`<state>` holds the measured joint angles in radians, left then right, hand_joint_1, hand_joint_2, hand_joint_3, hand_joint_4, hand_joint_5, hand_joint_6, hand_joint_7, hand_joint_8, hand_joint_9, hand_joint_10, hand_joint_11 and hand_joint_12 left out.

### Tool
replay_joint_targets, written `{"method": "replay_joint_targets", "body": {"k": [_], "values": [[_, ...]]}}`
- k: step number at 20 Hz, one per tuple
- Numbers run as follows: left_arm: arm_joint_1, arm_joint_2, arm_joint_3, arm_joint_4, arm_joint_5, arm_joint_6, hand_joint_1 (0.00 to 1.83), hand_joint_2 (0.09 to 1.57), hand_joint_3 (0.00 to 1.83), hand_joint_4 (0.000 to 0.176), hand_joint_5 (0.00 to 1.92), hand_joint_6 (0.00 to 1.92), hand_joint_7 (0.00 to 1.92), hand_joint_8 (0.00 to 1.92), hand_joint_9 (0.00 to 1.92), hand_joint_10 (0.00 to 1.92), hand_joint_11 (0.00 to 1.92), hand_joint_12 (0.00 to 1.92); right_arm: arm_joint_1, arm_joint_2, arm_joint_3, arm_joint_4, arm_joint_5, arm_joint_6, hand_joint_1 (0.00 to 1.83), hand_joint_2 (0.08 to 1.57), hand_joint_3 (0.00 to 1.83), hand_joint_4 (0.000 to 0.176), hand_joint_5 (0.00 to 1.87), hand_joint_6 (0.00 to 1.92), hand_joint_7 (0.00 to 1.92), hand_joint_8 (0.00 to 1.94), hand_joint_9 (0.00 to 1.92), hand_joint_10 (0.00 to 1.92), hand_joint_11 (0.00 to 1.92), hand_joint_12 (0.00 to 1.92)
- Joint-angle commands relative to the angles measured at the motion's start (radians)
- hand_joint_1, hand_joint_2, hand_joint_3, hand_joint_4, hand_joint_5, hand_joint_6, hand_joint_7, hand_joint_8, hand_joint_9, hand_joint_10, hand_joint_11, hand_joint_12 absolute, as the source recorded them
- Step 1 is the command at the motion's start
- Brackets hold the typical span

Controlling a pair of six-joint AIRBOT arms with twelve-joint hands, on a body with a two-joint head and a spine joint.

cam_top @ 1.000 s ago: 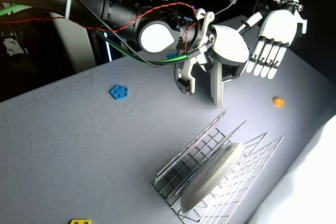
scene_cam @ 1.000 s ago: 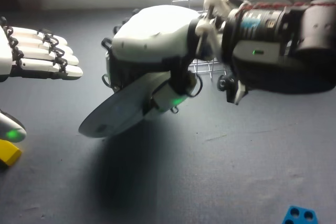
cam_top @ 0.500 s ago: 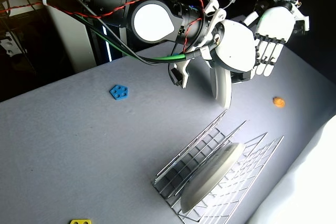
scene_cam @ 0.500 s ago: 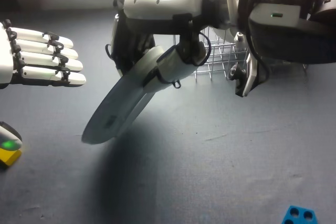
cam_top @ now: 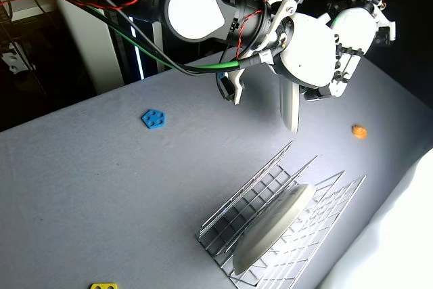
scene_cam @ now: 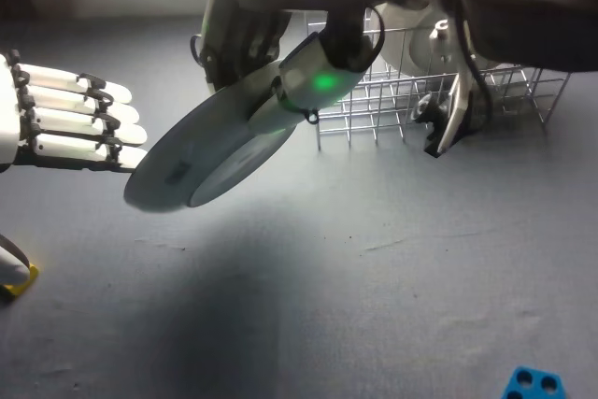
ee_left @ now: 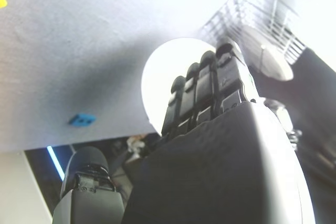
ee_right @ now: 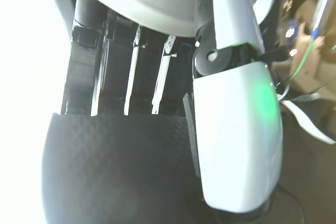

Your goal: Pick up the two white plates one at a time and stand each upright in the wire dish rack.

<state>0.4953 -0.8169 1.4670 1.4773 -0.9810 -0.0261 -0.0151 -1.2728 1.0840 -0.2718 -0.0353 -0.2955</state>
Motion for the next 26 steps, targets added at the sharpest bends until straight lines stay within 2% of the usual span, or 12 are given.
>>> {"method": "replay_joint_targets", "body": {"k": [1,6,8,11,13,17,18,20,23,24,25,26], "values": [[-0.006,0.011,0.008,-0.073,-0.025,-0.001,0.00,1.06,0.00,0.000,0.00,0.00,0.00,0.00,0.00,0.00,0.00,0.00,0.030,0.009,-0.005,0.014,0.125,0.024,1.24,1.05,0.00,0.035,1.13,0.69,1.12,0.80,1.11,0.22,0.56,1.31],[0.002,-0.004,0.036,-0.073,-0.020,-0.073,0.00,1.06,0.00,0.000,0.01,0.00,0.01,0.00,0.00,0.00,0.00,0.00,0.068,0.032,-0.005,0.009,0.110,0.071,1.24,1.05,0.00,0.043,1.13,0.71,1.13,0.76,1.13,0.16,0.60,1.24],[0.003,-0.006,0.040,-0.073,-0.020,-0.086,0.00,1.06,0.00,0.000,0.00,0.00,0.00,0.00,0.00,0.00,0.00,0.00,0.081,0.037,-0.005,0.007,0.101,0.086,1.25,1.05,0.00,0.038,1.12,0.72,1.13,0.78,1.14,0.14,0.59,1.28],[0.005,-0.006,0.038,-0.073,-0.020,-0.103,0.00,1.06,0.00,0.000,0.00,0.00,0.00,0.00,0.00,0.00,0.00,0.00,0.098,0.046,-0.004,0.004,0.095,0.112,1.24,1.06,0.00,0.041,1.10,0.77,1.12,0.79,1.12,0.13,0.54,1.28],[0.006,-0.009,0.041,-0.073,-0.021,-0.156,0.00,1.06,0.00,0.000,0.00,0.00,0.00,0.00,0.00,0.00,0.00,0.00,0.099,0.049,-0.004,0.005,0.095,0.130,1.24,1.07,0.00,0.041,1.08,0.80,1.08,0.85,1.11,0.11,0.52,1.32],[0.006,-0.019,0.060,-0.073,-0.046,-0.233,0.00,1.06,0.00,0.000,0.00,0.00,0.01,0.00,0.00,0.00,0.00,0.00,0.093,0.053,0.004,0.007,0.118,0.206,1.24,1.06,0.00,0.042,1.10,0.78,1.12,0.76,1.15,0.09,0.56,1.26],[0.006,-0.020,0.060,-0.073,-0.048,-0.236,0.00,1.06,0.00,0.000,0.00,0.00,0.01,0.01,0.00,0.00,0.00,0.00,0.091,0.056,0.007,0.008,0.130,0.231,1.35,1.06,0.00,0.000,1.09,0.79,1.14,0.72,1.01,0.84,0.60,1.29],[0.006,-0.020,0.059,-0.074,-0.058,-0.243,0.00,1.06,0.00,0.000,0.00,0.00,0.02,0.01,0.00,0.00,0.00,0.00,0.086,0.067,0.010,0.012,0.160,0.287,1.25,1.06,0.00,0.038,1.10,0.78,1.13,0.74,1.01,0.44,0.56,1.26],[0.007,-0.020,0.059,-0.074,-0.061,-0.244,0.00,1.06,0.00,0.000,0.00,0.00,0.01,0.00,0.00,0.00,0.00,0.00,0.084,0.078,0.011,0.015,0.184,0.305,1.24,1.07,0.00,0.039,1.09,0.80,1.09,0.82,1.07,0.27,0.57,1.27],[0.007,-0.020,0.060,-0.074,-0.061,-0.244,0.00,1.06,0.00,0.000,0.00,0.00,0.00,0.00,0.00,0.00,0.00,0.00,0.083,0.079,0.012,0.016,0.184,0.314,1.35,1.06,0.01,0.000,1.08,0.82,1.14,0.76,0.96,0.88,0.58,1.28],[0.009,-0.020,0.060,-0.074,-0.061,-0.244,0.00,1.06,0.00,0.000,0.00,0.00,0.00,0.00,0.00,0.00,0.00,0.00,0.083,0.081,0.013,0.030,0.185,0.319,1.26,1.06,0.00,0.017,1.09,0.79,1.13,0.78,0.95,0.65,0.58,1.30],[0.011,-0.020,0.060,-0.074,-0.061,-0.244,0.00,1.06,0.00,0.000,0.00,0.00,0.00,0.00,0.00,0.00,0.00,0.00,0.080,0.085,0.014,0.063,0.187,0.319,1.36,1.05,0.00,0.000,1.12,0.75,1.18,0.68,0.97,0.91,0.60,1.28]]}}
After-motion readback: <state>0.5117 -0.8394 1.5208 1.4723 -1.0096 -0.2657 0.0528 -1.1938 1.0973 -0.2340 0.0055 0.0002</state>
